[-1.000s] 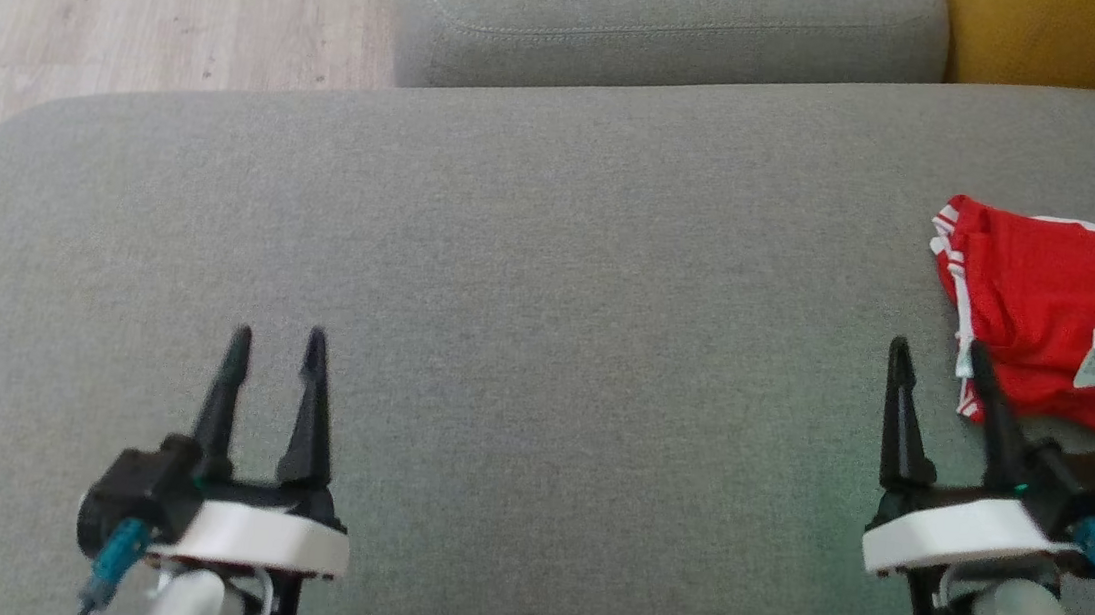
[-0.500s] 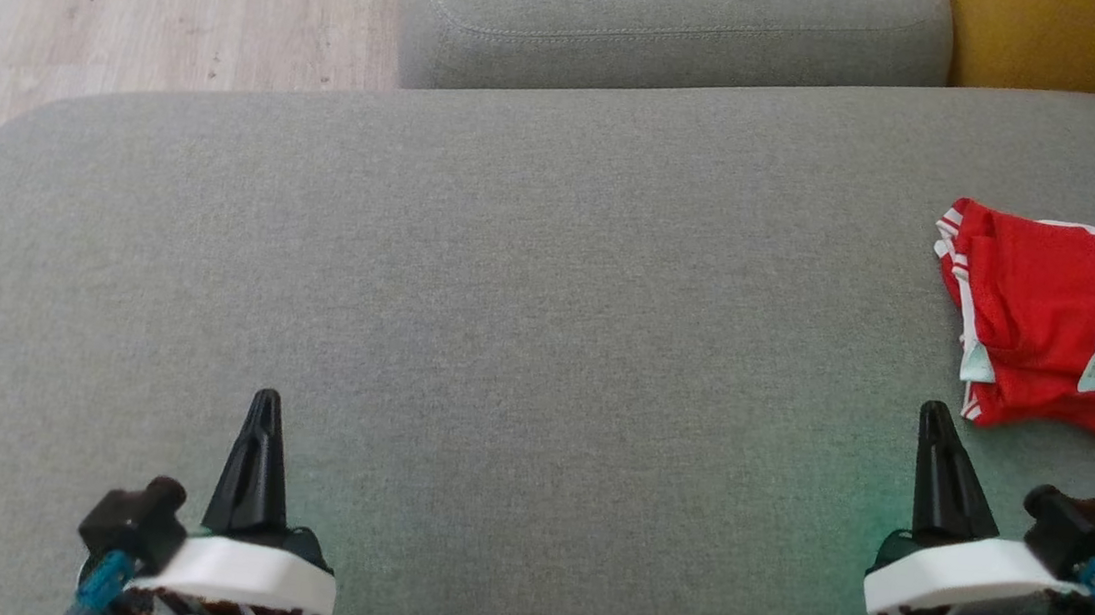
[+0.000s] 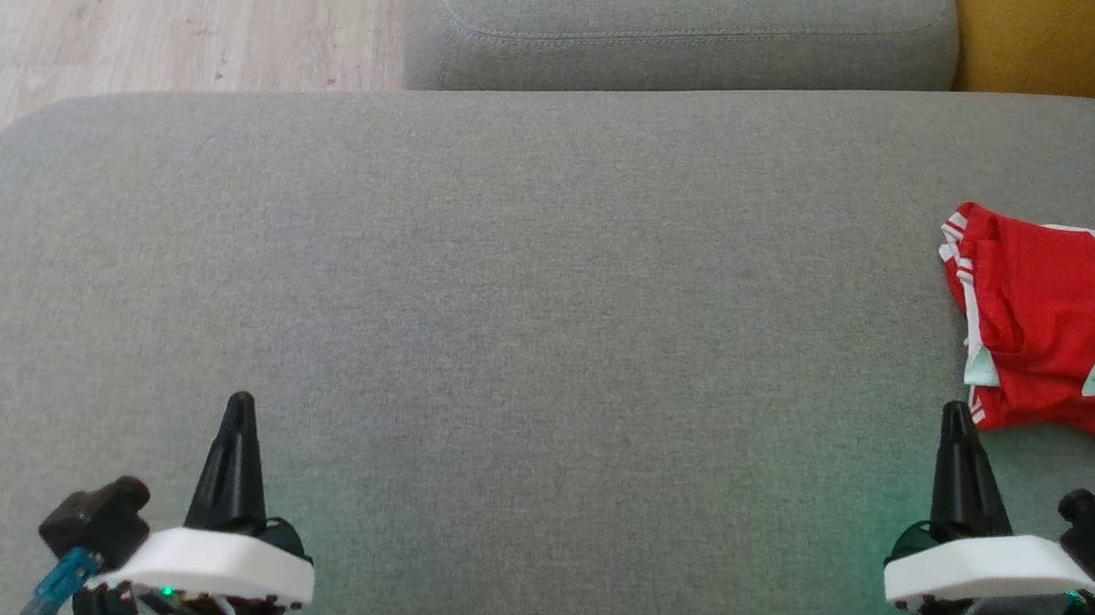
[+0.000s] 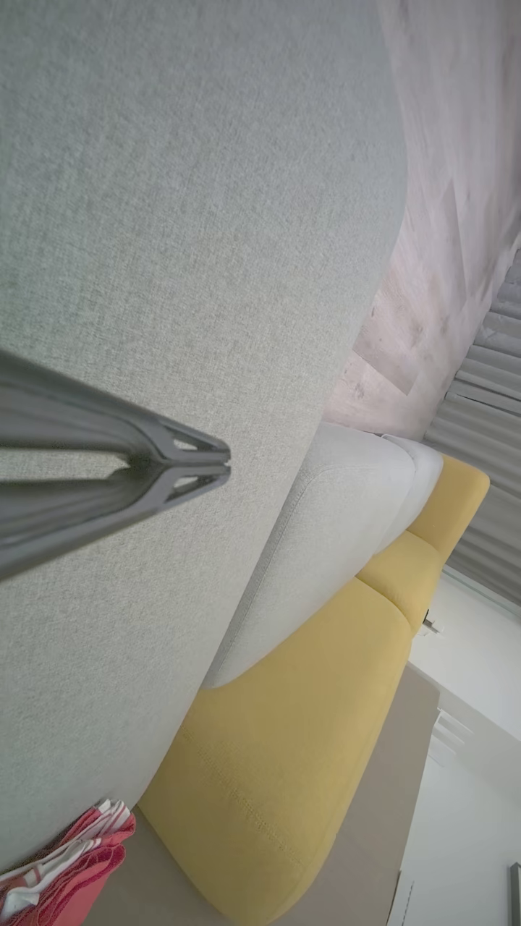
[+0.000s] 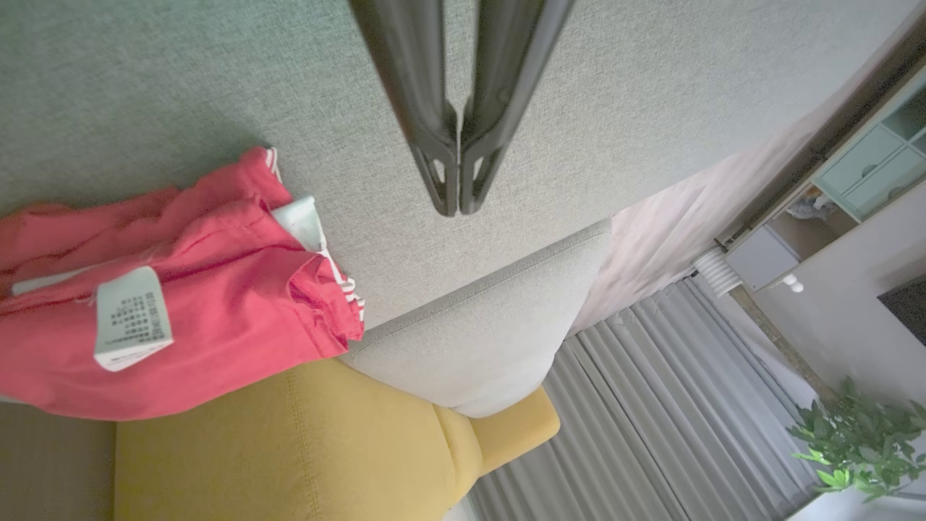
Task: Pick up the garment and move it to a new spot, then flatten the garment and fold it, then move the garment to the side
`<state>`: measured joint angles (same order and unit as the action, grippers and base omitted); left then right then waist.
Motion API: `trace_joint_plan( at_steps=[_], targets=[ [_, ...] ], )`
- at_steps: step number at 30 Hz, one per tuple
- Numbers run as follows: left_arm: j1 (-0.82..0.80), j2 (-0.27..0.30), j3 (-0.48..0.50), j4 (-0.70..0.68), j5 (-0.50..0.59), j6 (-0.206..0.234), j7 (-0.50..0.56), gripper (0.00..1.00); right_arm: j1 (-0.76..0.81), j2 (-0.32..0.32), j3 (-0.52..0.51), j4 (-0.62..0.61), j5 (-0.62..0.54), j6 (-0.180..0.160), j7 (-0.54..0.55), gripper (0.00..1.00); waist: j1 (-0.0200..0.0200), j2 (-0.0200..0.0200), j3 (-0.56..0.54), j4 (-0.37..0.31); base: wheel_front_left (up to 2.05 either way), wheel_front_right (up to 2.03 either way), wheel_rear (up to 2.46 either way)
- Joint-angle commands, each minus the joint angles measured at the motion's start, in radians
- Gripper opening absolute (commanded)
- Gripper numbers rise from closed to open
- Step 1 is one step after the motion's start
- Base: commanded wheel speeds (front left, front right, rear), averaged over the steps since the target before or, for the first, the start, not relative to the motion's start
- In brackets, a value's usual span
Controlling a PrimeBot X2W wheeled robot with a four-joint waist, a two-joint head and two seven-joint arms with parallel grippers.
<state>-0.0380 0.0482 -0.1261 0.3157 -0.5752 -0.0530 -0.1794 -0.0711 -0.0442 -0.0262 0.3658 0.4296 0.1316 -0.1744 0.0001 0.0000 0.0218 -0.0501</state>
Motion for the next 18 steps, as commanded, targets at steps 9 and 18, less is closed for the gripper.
trace_joint_plan(
  at_steps=[9, 18],
  targets=[
    [-0.051, 0.001, 0.041, -0.04, -0.107, -0.01, 0.029, 0.0, -0.039, -0.003, -0.01, -0.047, 0.125, 0.0, 0.031, 0.0, 0.0, 0.0, -0.002, 0.005, 0.0, 0.0, 0.0],
    [-0.053, 0.001, 0.059, -0.042, -0.19, -0.016, 0.053, 0.0, -0.038, -0.003, -0.017, -0.053, 0.219, 0.0, 0.054, 0.0, 0.0, 0.0, -0.003, 0.009, 0.0, 0.0, 0.0]
  ],
)
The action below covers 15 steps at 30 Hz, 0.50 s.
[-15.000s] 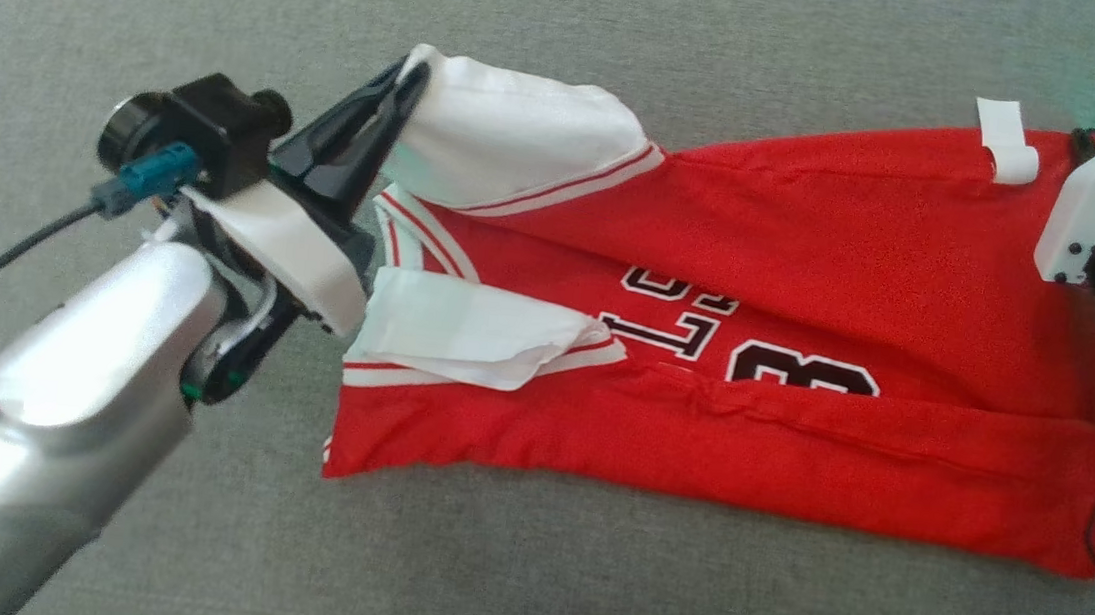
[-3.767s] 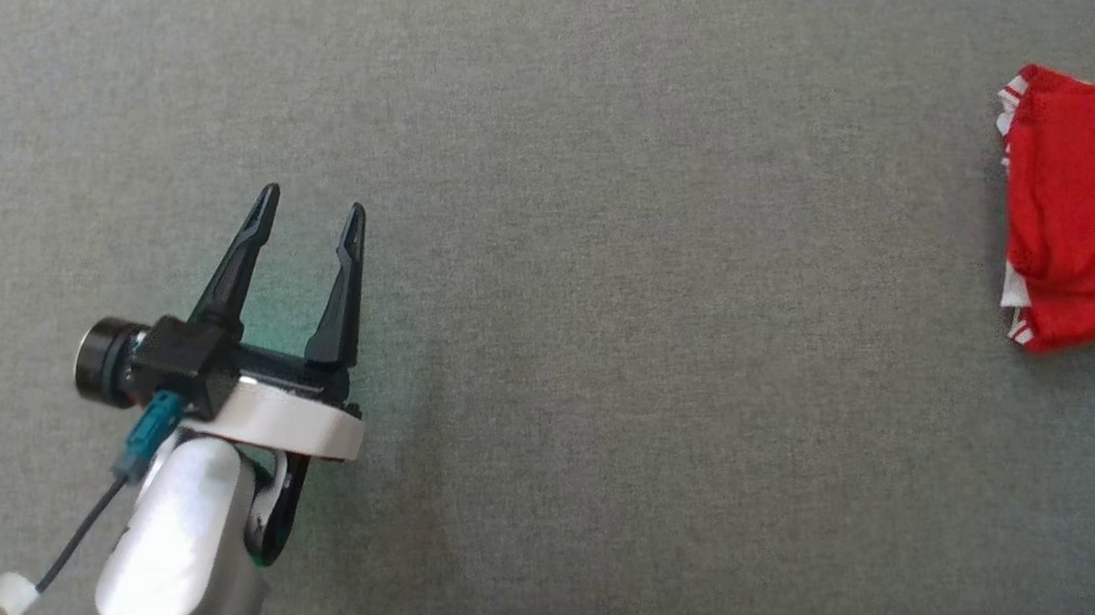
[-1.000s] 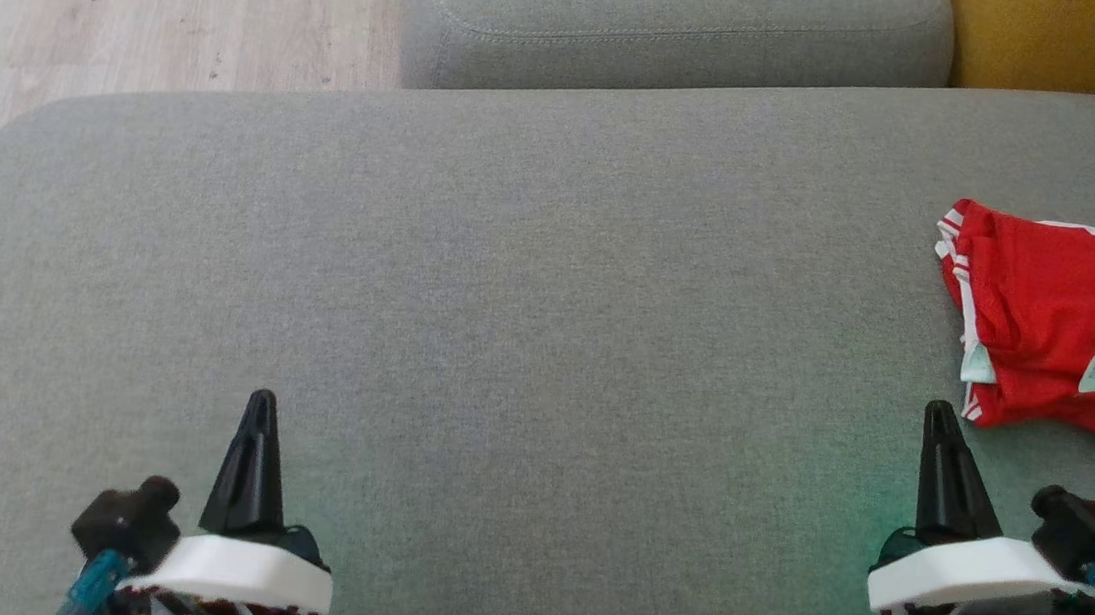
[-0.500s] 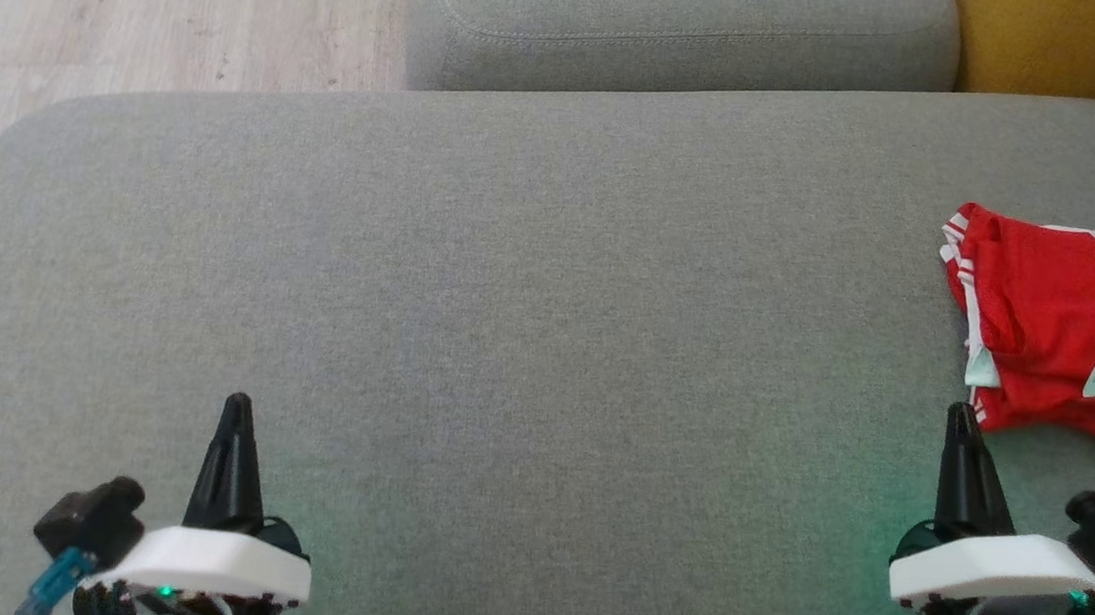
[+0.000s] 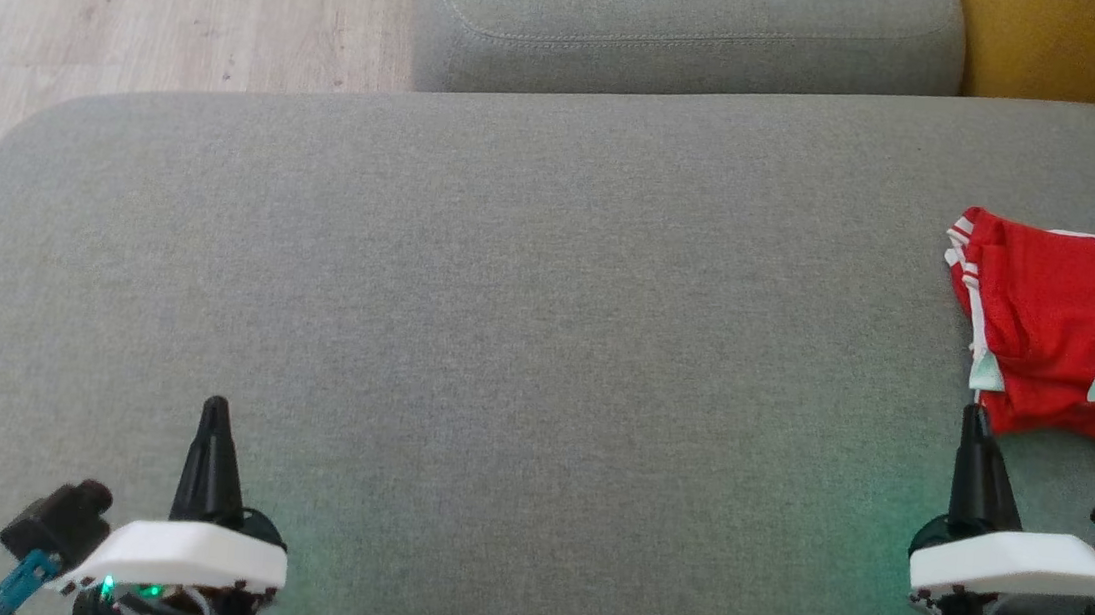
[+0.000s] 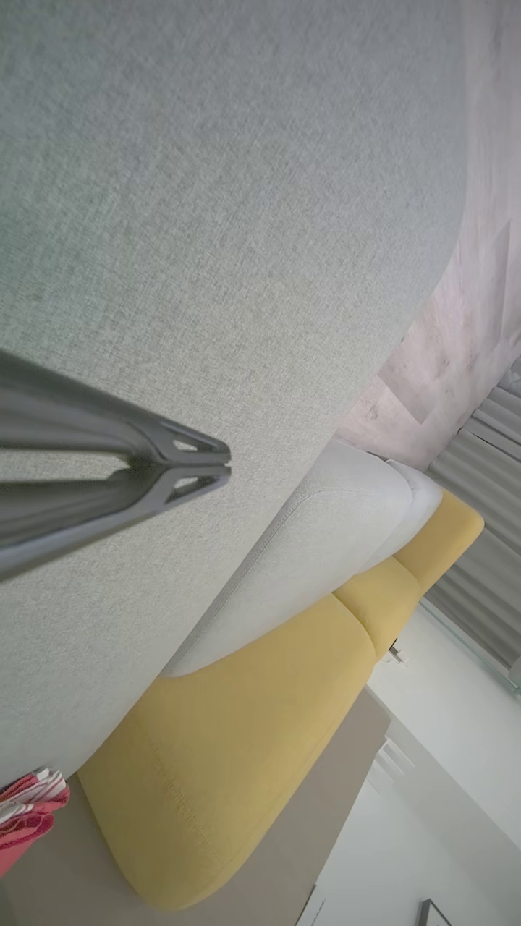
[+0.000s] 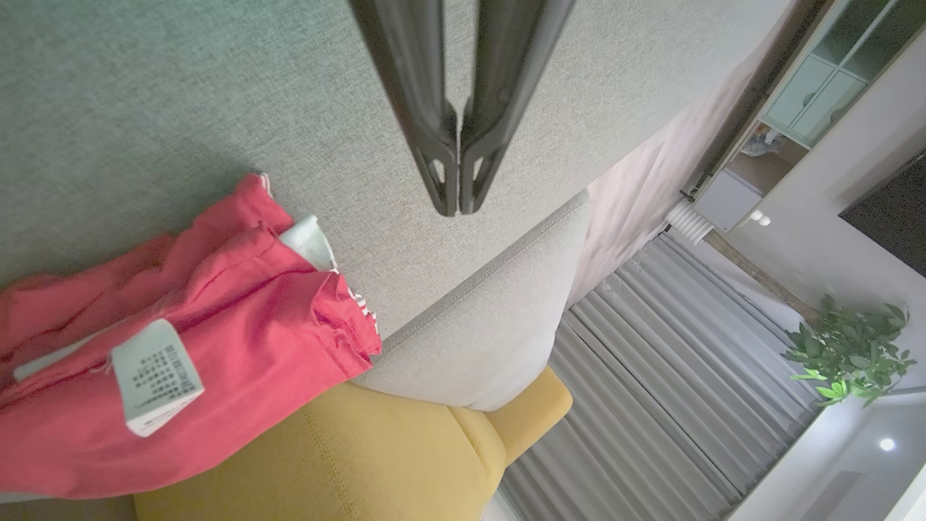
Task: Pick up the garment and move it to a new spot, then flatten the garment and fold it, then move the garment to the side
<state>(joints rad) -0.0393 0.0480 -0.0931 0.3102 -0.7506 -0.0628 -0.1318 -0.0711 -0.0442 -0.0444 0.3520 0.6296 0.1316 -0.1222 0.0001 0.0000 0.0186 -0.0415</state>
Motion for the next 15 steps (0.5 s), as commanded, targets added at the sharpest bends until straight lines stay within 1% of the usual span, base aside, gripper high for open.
trace_joint_plan(
  at_steps=[1, 15],
  targets=[
    [-0.052, 0.001, 0.029, -0.037, -0.025, -0.007, 0.008, 0.0, -0.038, -0.004, 0.0, -0.04, 0.031, 0.0, 0.005, 0.0, 0.0, 0.0, 0.0, 0.001, 0.0, 0.0, 0.0],
    [-0.055, 0.001, 0.06, -0.042, -0.17, -0.017, 0.049, 0.0, -0.038, -0.004, -0.012, -0.052, 0.196, 0.0, 0.045, 0.0, 0.0, 0.0, -0.003, 0.008, 0.0, 0.0, 0.0]
  ],
)
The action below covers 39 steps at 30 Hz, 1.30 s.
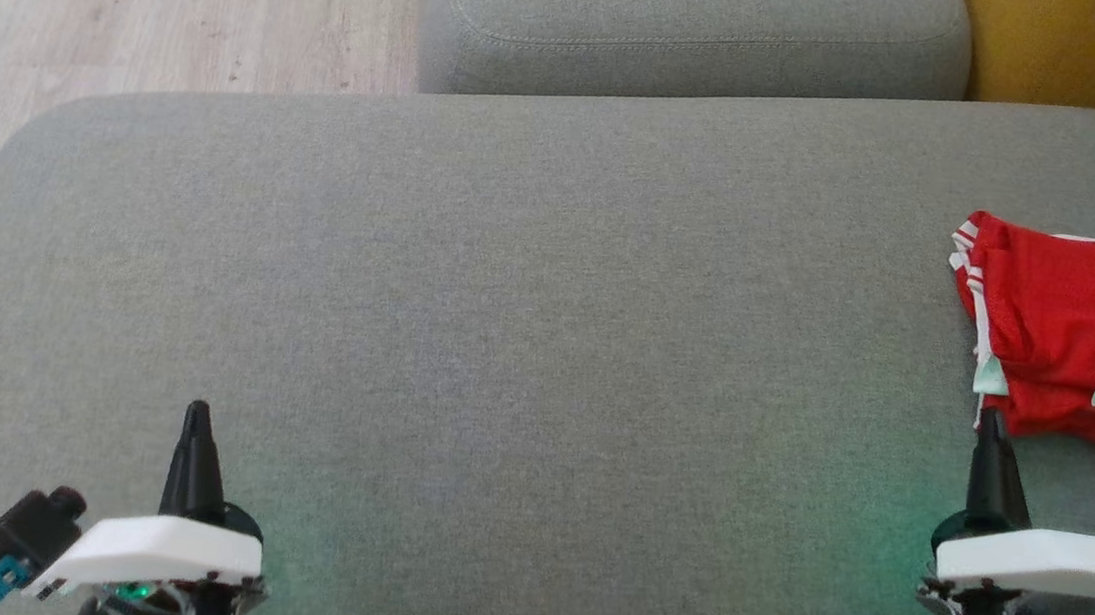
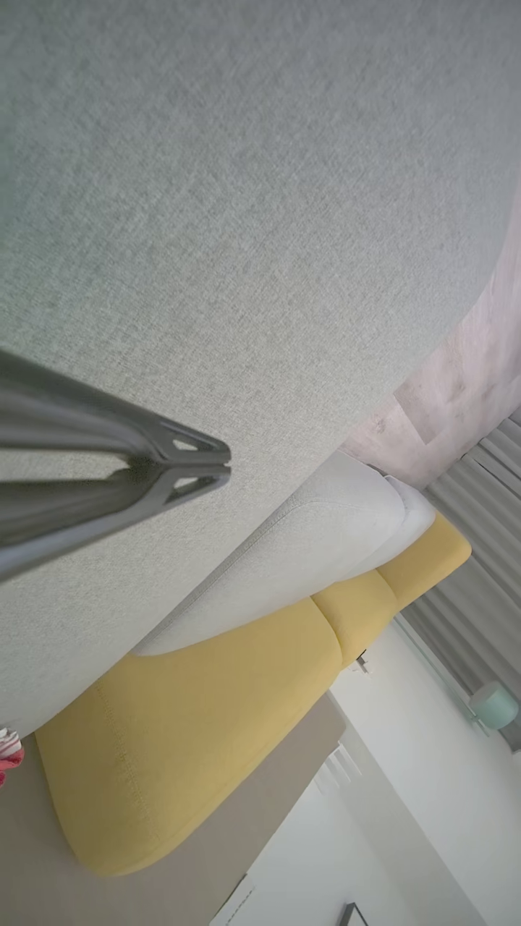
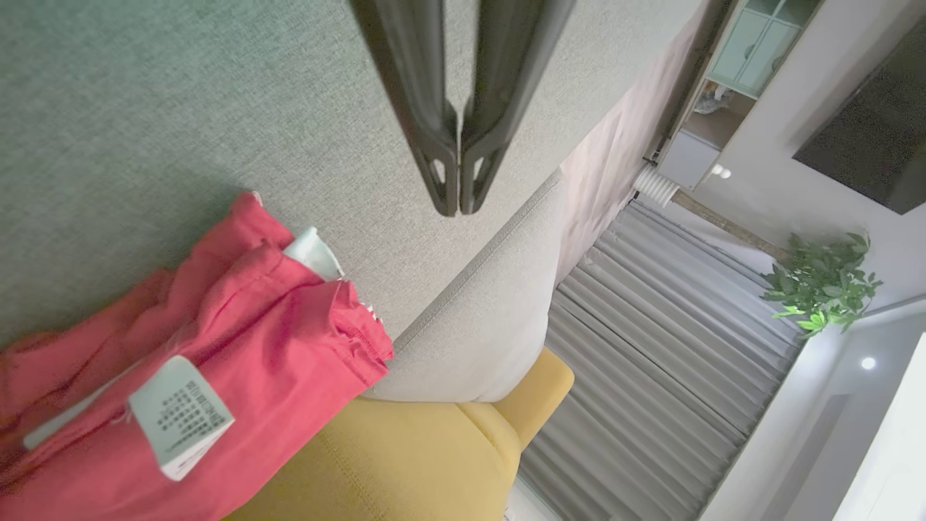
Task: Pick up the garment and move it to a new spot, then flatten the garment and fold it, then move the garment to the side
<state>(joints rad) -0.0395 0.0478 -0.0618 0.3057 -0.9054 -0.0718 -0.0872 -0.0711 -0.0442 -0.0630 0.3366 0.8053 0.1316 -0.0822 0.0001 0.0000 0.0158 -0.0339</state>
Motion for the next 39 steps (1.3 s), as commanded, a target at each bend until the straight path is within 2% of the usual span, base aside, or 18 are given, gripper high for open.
trace_joint_plan(
  at_steps=[1, 39],
  targets=[
    [-0.055, 0.001, 0.031, -0.038, -0.026, -0.009, 0.008, 0.0, -0.038, -0.004, 0.006, -0.038, 0.032, 0.0, 0.008, 0.0, 0.0, 0.0, 0.0, 0.001, 0.0, 0.0, 0.0],
    [-0.063, 0.002, 0.115, -0.051, -0.42, -0.038, 0.12, 0.0, -0.037, -0.005, -0.027, -0.069, 0.481, -0.001, 0.117, 0.0, -0.0001, 0.0, -0.007, 0.02, 0.0, 0.0, 0.0]
  ],
)
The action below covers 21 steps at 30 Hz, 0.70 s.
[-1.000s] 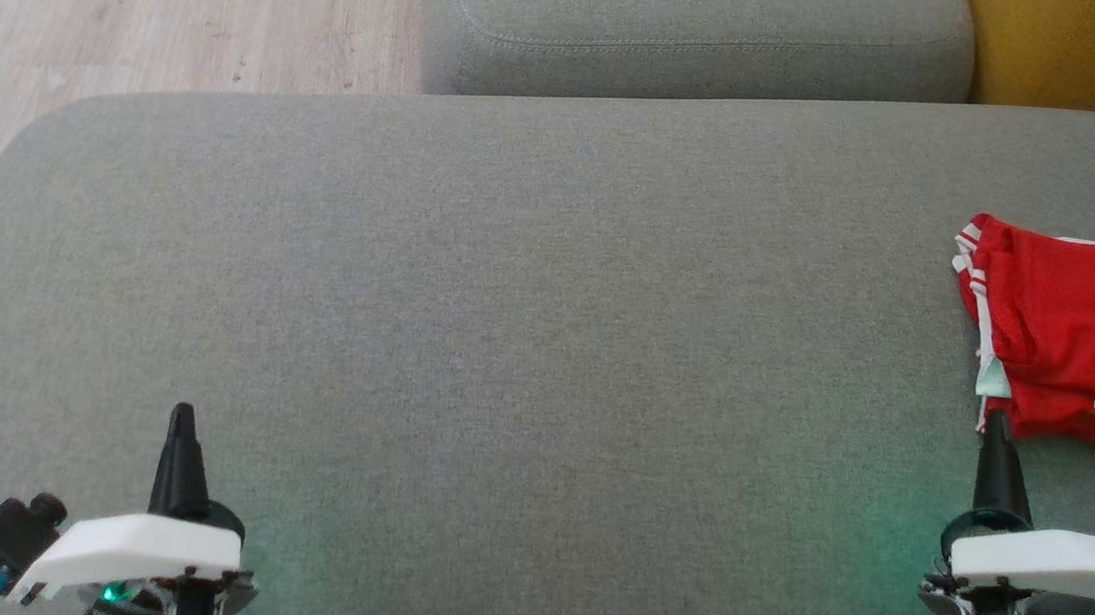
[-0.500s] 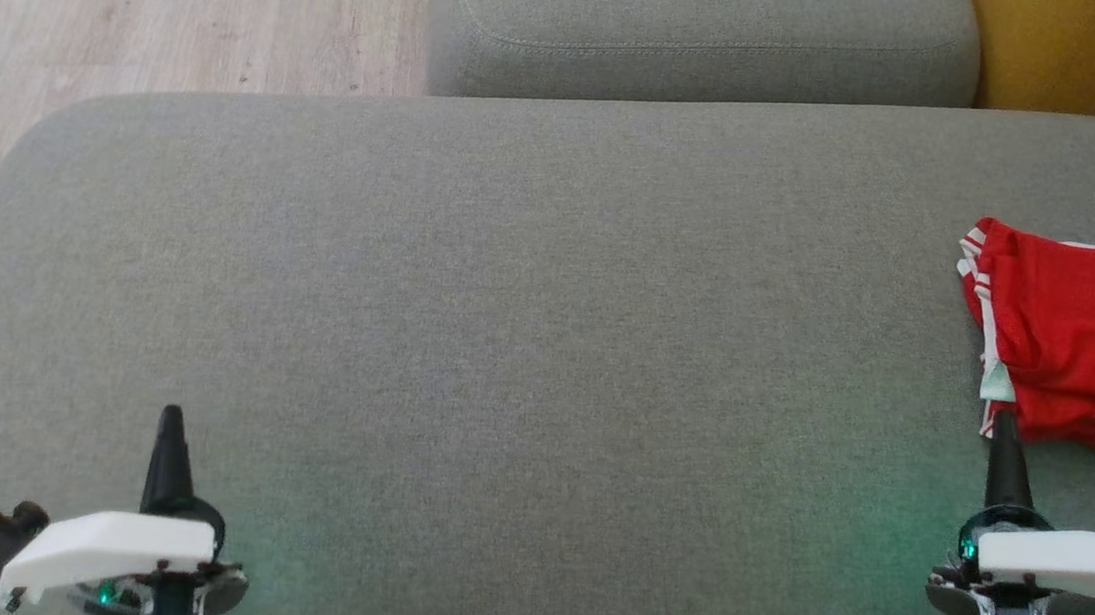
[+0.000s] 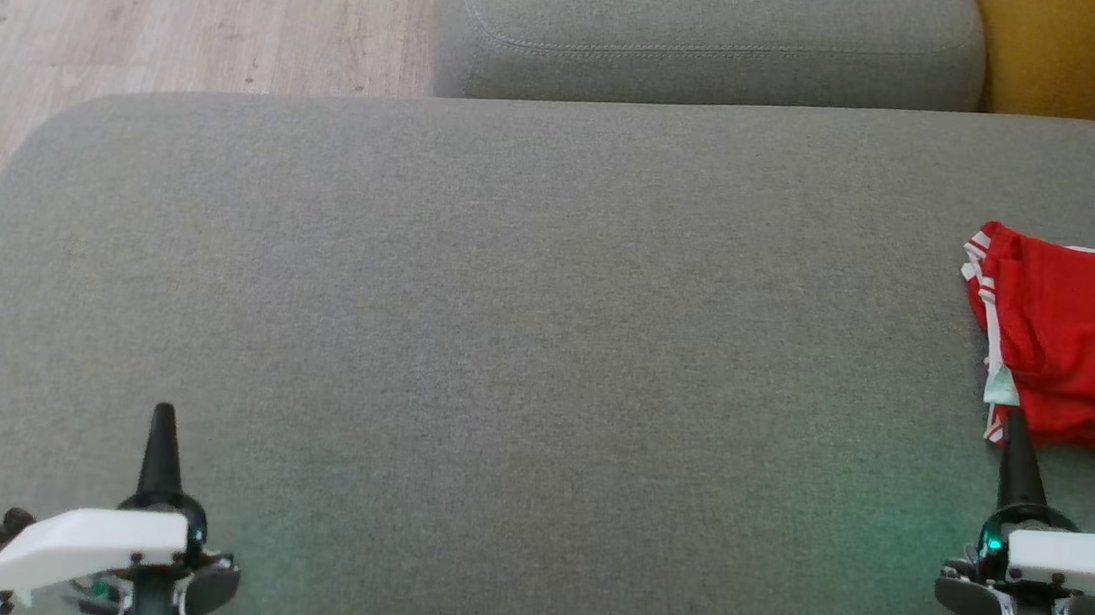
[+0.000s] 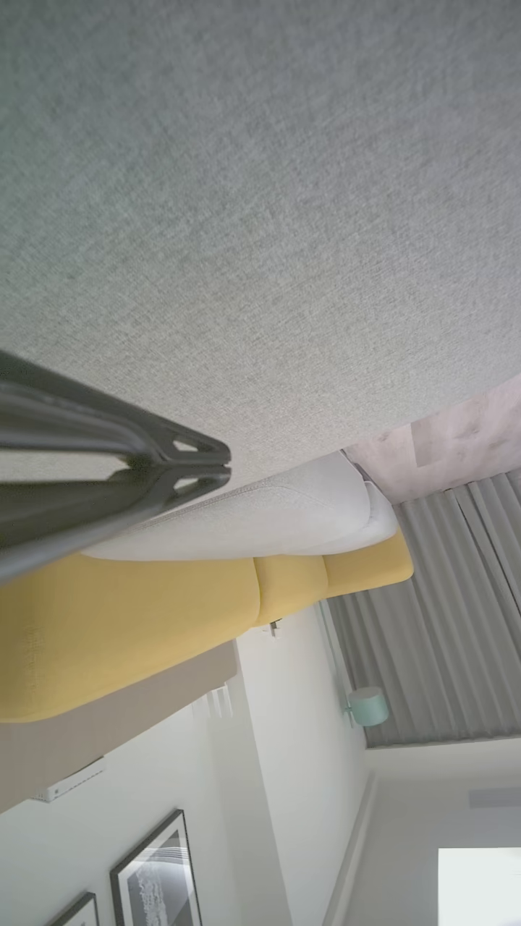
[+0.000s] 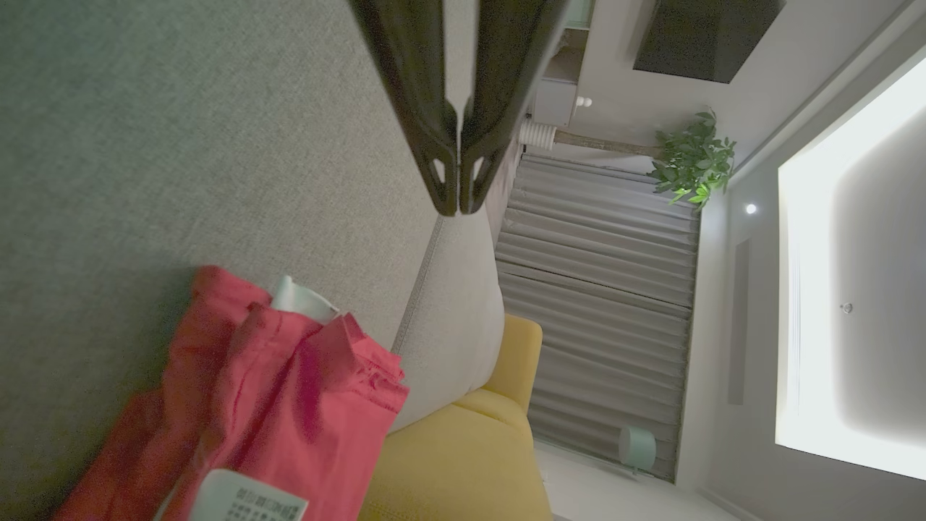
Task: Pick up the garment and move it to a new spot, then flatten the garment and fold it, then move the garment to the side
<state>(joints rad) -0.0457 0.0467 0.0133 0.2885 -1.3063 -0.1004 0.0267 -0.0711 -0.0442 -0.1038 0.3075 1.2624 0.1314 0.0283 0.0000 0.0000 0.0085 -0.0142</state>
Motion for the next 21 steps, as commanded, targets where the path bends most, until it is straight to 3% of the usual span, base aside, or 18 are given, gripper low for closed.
trace_joint_plan(
  at_steps=[1, 21],
  targets=[
    [-0.057, 0.003, 0.042, -0.034, -0.029, -0.01, 0.009, 0.0, -0.037, -0.005, 0.013, -0.041, 0.035, -0.001, 0.009, 0.0, 0.0, 0.0, 0.0, 0.001, 0.0, 0.0, 0.0],
    [-0.061, 0.003, 0.089, -0.041, -0.247, -0.026, 0.071, 0.0, -0.037, -0.006, -0.005, -0.058, 0.283, -0.001, 0.07, 0.0, 0.0, 0.0, -0.004, 0.011, 0.0, 0.0, 0.0]
  ],
)
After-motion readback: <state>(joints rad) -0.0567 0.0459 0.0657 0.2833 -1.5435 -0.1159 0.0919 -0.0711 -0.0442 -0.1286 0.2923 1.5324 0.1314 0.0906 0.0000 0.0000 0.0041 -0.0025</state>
